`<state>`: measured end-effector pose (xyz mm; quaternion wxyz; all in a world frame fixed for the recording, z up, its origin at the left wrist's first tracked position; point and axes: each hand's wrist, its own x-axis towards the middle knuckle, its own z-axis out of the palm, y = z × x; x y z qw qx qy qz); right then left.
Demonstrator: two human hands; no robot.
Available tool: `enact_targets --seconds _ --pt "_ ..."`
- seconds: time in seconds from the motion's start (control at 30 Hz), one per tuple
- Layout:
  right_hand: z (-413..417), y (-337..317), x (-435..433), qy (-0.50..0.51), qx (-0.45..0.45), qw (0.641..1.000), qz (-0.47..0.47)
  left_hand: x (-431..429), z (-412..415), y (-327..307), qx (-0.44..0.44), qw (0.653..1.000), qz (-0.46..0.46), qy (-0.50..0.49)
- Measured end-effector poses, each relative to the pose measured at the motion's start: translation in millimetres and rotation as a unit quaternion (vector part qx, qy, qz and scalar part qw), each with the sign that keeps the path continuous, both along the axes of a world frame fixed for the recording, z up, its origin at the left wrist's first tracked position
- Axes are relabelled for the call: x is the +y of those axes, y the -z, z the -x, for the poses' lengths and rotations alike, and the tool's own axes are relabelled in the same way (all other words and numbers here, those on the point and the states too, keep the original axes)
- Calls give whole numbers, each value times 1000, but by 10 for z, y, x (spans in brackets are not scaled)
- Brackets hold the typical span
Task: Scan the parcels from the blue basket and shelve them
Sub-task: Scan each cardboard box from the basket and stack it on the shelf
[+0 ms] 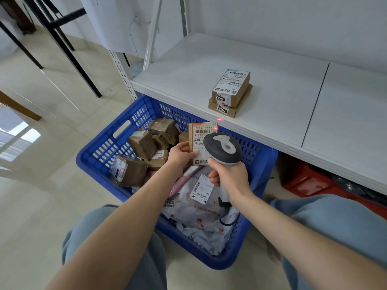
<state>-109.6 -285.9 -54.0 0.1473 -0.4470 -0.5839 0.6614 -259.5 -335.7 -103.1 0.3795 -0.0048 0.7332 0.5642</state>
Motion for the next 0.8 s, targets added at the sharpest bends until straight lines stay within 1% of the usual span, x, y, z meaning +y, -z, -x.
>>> enact_targets --seconds 0.8 --pt "-43 -58 -76 -18 4 1000 17 9 -10 4 -5 1000 8 -8"
